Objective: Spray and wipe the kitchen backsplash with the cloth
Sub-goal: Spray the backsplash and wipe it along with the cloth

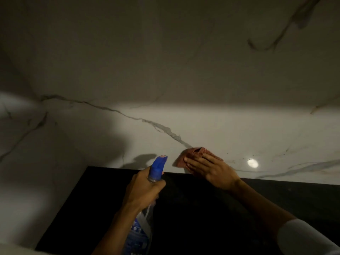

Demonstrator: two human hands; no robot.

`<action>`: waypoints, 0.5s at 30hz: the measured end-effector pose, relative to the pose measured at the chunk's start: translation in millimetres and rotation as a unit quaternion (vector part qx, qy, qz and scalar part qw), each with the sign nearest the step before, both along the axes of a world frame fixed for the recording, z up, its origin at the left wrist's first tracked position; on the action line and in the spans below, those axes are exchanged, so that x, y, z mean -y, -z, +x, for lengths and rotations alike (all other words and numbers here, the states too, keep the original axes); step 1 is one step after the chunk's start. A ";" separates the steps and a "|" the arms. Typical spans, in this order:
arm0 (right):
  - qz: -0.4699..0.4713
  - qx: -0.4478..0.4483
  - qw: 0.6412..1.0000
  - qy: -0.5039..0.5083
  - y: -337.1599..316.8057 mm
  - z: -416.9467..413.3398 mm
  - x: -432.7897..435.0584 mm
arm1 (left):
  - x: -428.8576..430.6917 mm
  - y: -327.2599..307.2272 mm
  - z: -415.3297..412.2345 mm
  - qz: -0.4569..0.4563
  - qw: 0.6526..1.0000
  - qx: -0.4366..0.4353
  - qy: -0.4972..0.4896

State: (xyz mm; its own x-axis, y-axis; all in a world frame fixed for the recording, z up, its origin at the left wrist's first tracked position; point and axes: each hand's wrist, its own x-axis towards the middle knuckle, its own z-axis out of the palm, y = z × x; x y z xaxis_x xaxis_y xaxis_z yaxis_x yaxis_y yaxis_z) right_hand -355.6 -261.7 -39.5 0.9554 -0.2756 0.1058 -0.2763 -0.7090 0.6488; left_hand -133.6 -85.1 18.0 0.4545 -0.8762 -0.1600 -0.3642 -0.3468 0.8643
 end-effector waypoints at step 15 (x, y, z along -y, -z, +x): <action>0.002 0.173 0.978 0.116 -45.4 -111.7 11.1 | 22.4 -5.2 -35.3 0.009 0.998 0.009 0.061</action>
